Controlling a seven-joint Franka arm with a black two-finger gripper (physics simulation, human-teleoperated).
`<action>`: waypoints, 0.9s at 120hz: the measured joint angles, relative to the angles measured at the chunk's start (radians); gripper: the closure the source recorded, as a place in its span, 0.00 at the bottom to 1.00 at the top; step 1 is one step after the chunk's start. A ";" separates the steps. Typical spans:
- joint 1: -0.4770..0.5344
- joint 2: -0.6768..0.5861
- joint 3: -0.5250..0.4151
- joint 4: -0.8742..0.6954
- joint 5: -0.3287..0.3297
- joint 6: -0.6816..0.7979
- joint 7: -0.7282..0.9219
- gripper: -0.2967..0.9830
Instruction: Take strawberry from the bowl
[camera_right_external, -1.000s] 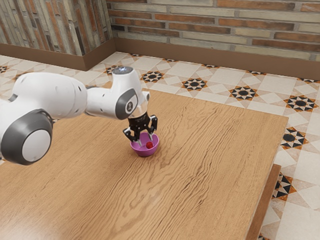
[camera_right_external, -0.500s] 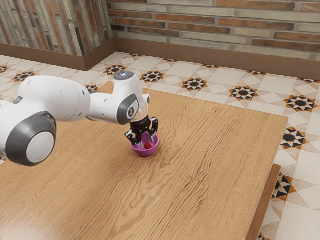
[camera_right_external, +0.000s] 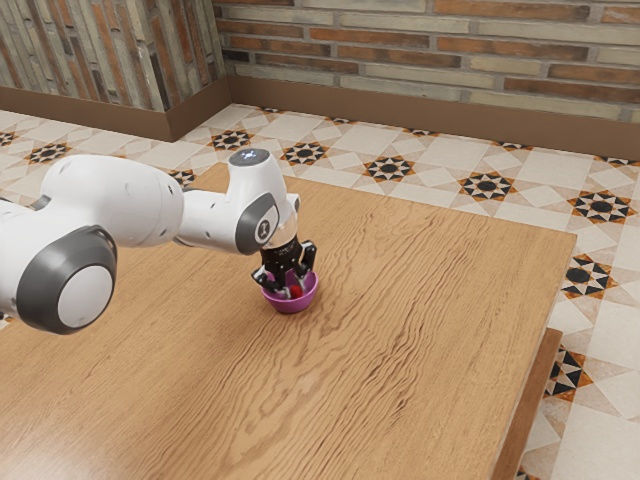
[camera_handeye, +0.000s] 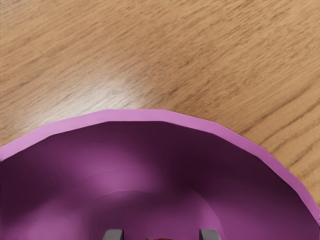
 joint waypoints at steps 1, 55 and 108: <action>0.000 0.000 0.000 0.000 0.000 0.000 0.000 0.69; -0.007 -0.068 0.001 -0.007 0.006 -0.035 -0.029 0.76; -0.110 -0.131 -0.002 -0.011 0.006 -0.080 -0.053 0.78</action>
